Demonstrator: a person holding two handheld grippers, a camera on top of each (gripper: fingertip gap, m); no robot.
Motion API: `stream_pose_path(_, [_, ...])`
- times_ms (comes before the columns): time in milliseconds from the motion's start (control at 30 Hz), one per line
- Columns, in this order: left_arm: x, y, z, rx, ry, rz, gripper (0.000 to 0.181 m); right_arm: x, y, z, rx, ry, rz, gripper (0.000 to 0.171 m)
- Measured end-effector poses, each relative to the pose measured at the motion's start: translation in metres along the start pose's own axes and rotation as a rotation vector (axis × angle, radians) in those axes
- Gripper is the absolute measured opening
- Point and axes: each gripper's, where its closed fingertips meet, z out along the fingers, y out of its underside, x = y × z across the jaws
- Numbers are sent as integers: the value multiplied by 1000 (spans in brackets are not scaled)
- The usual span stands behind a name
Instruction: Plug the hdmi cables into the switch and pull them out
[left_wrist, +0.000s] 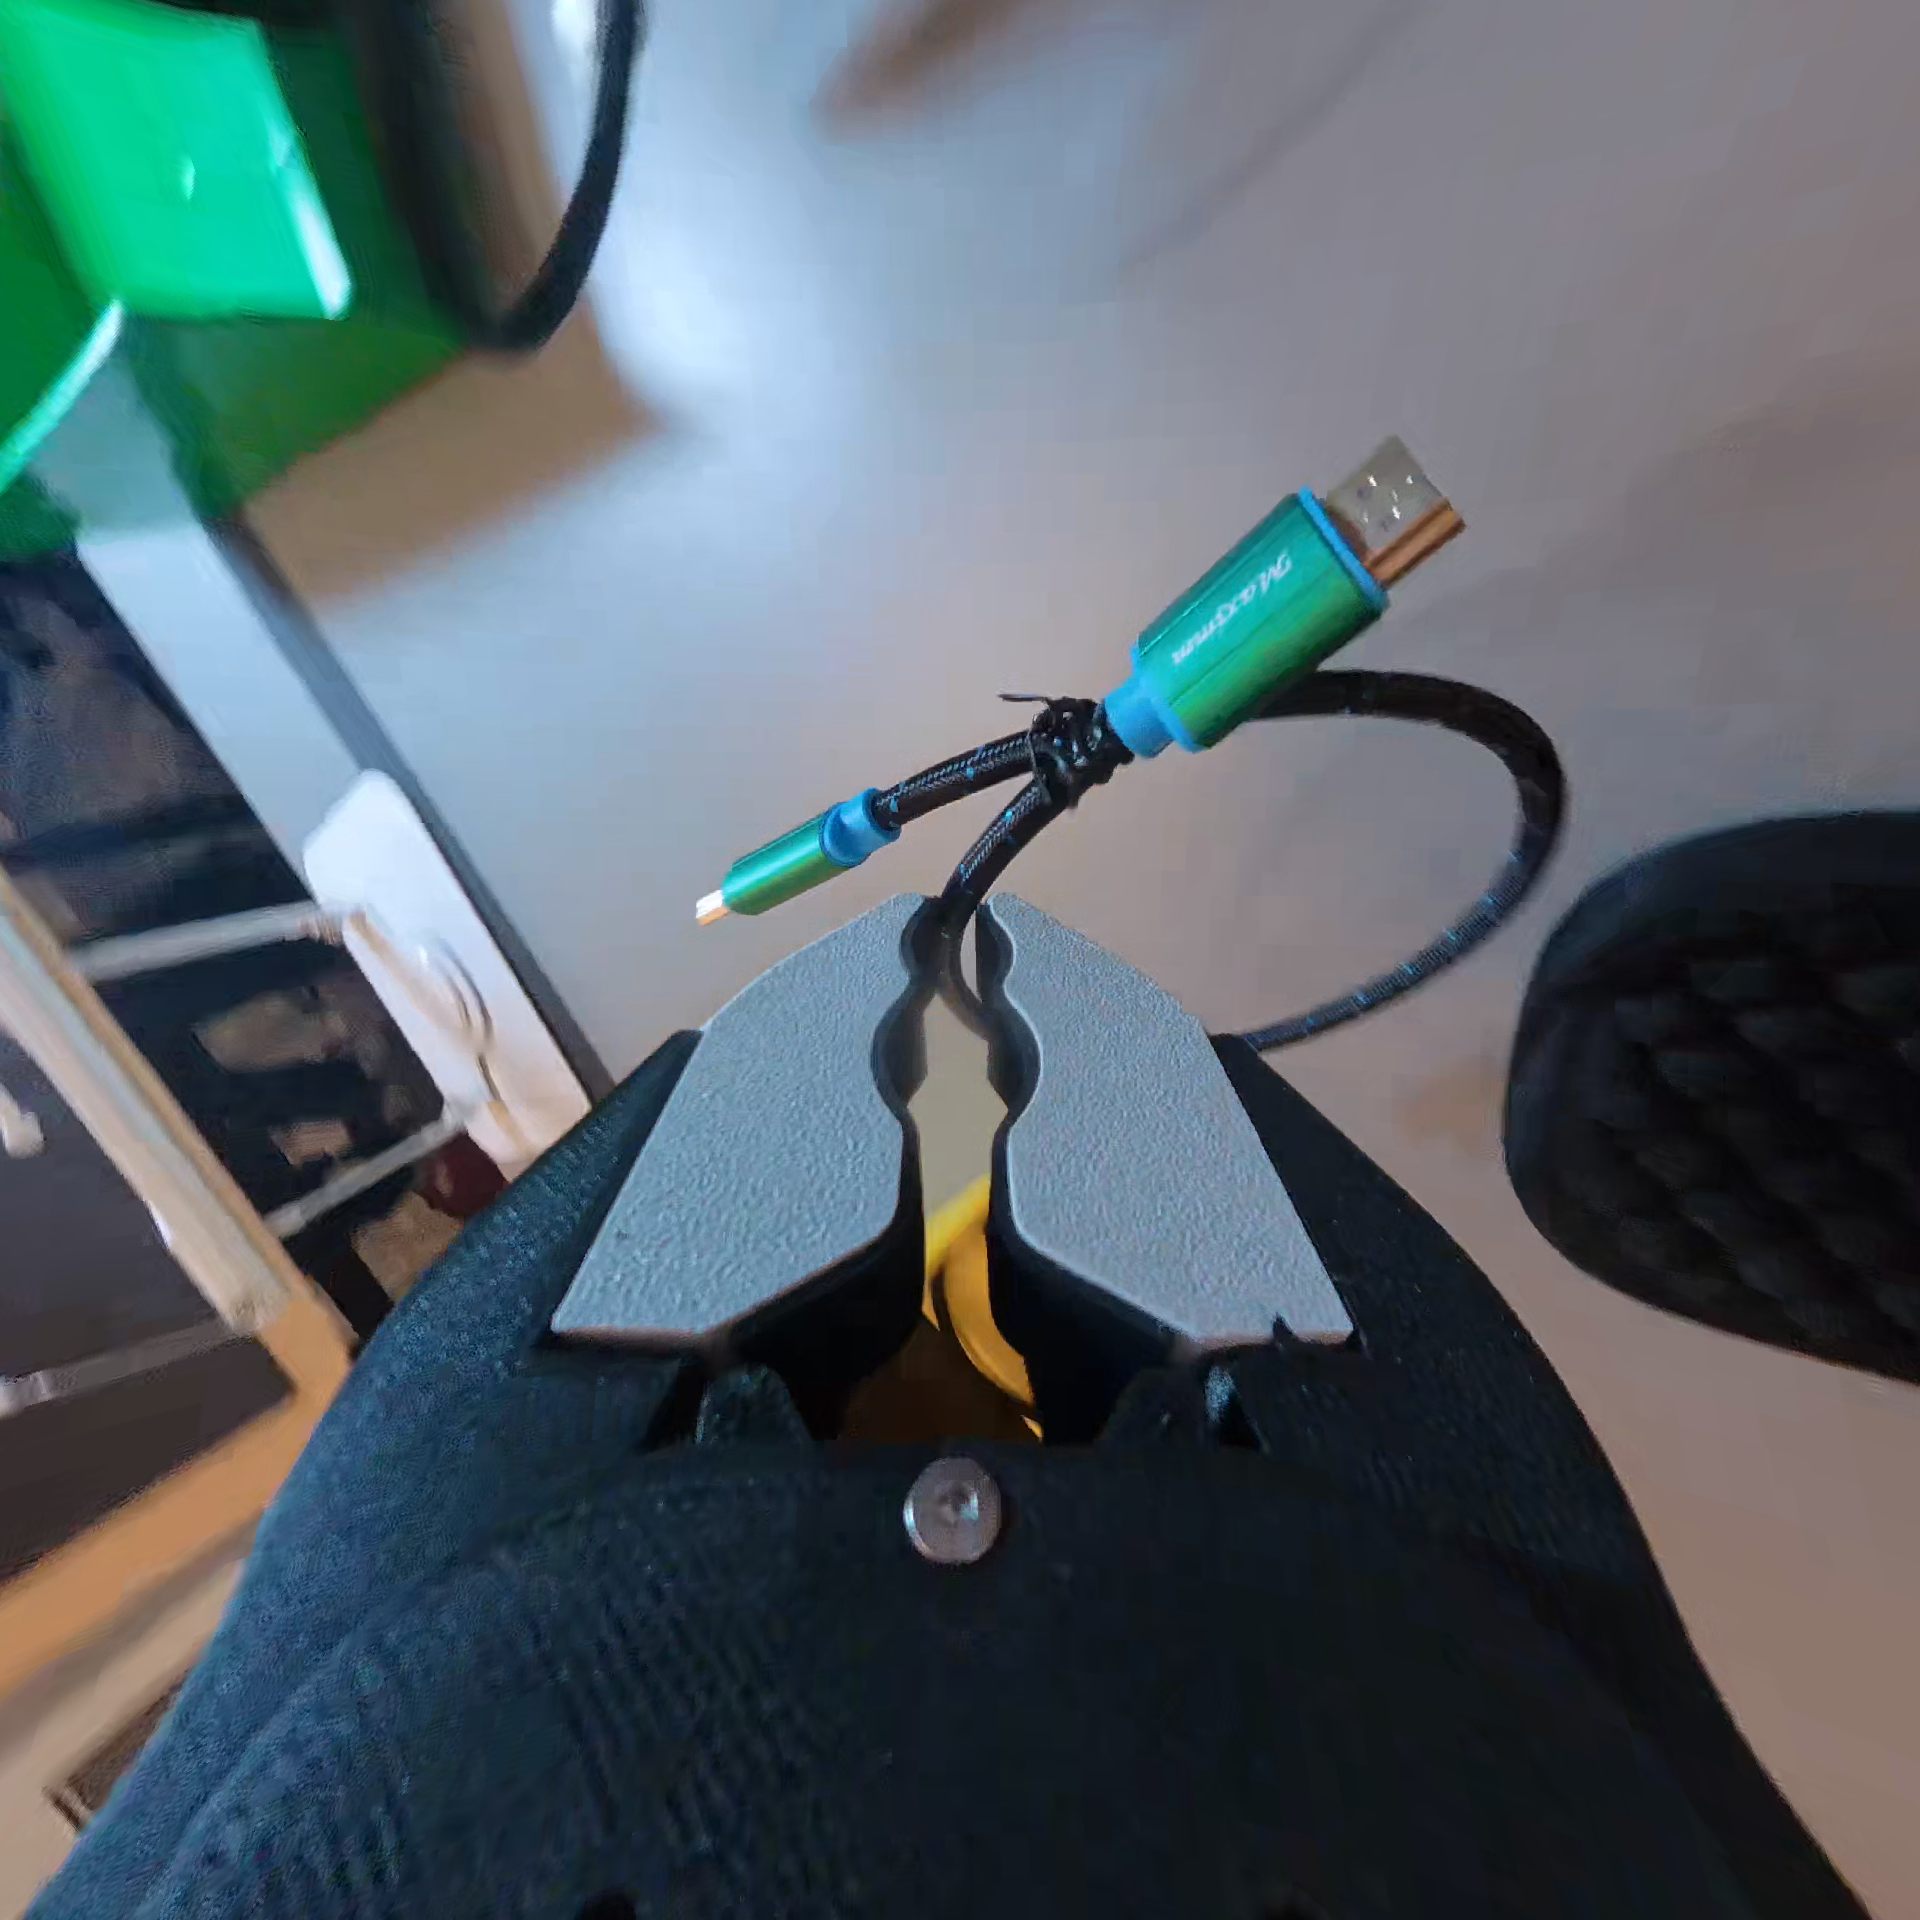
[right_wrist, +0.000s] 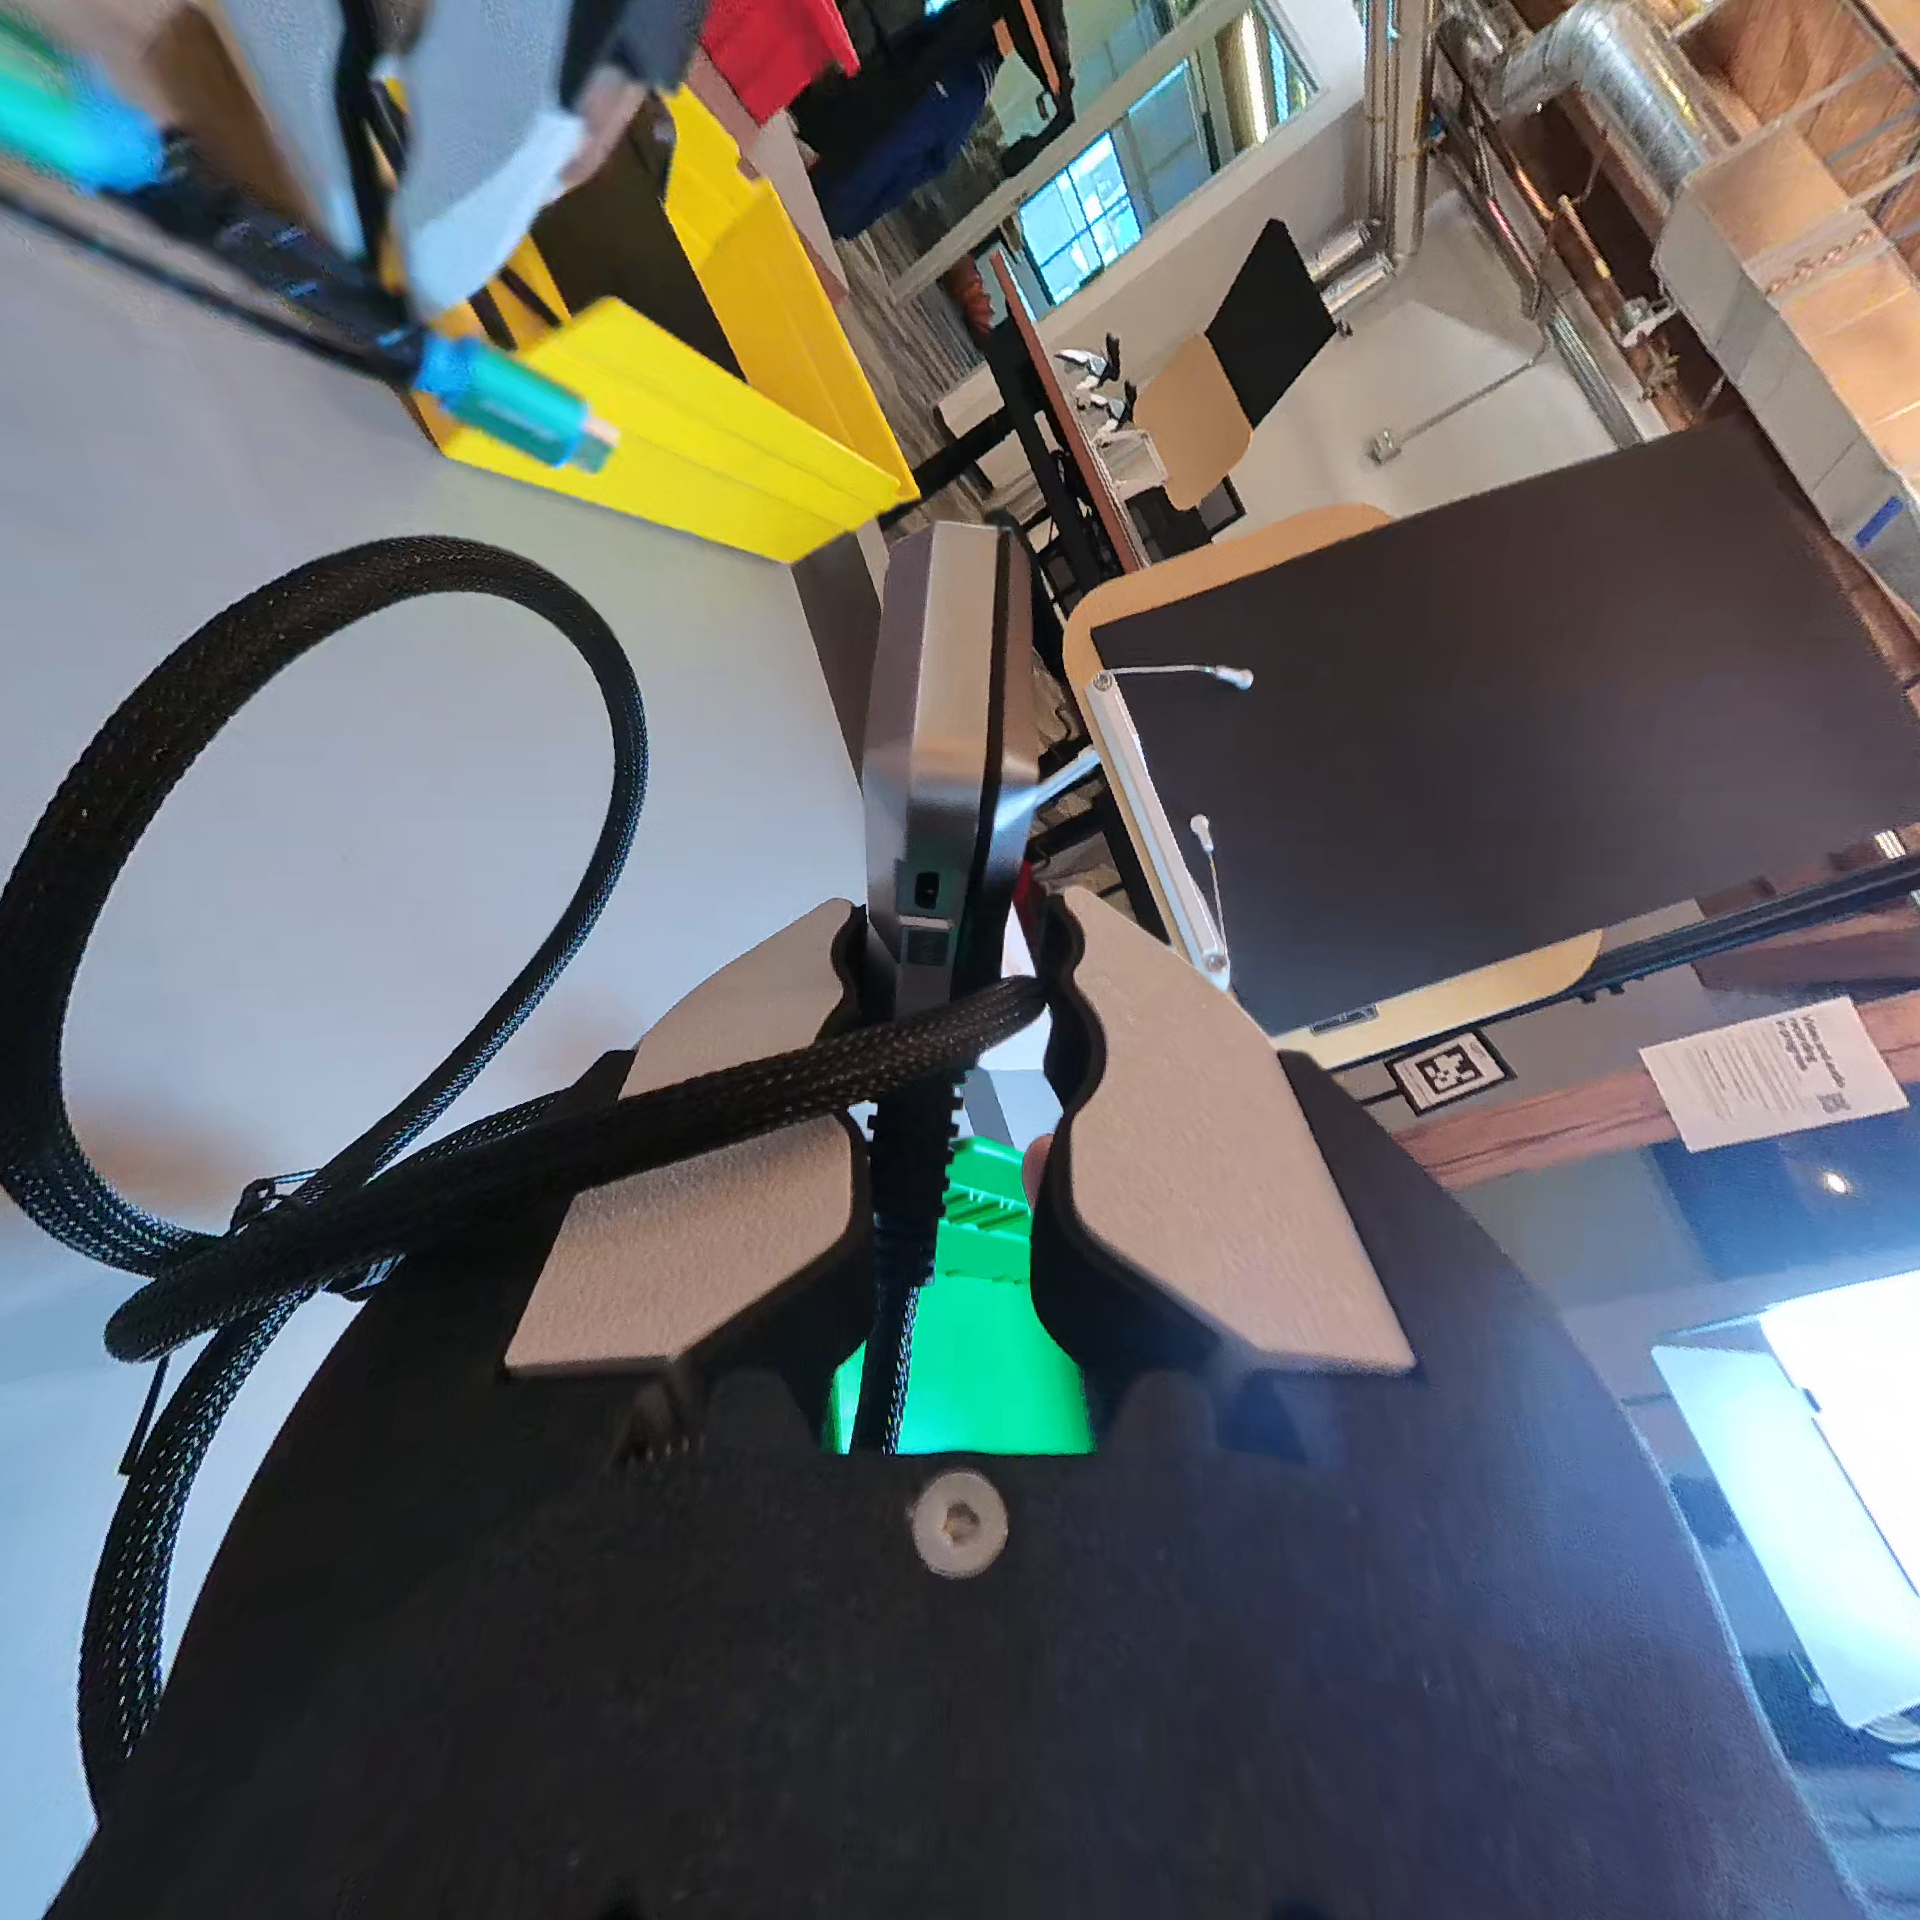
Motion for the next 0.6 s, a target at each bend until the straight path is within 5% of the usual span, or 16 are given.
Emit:
stream_pose_path(267, [-10, -58, 61, 107, 6, 153, 1, 5, 22, 1, -64, 32, -10, 32])
stream_pose_path(600, [1, -90, 56, 290, 36, -231, 20, 25, 38, -9, -105, 97, 6, 32])
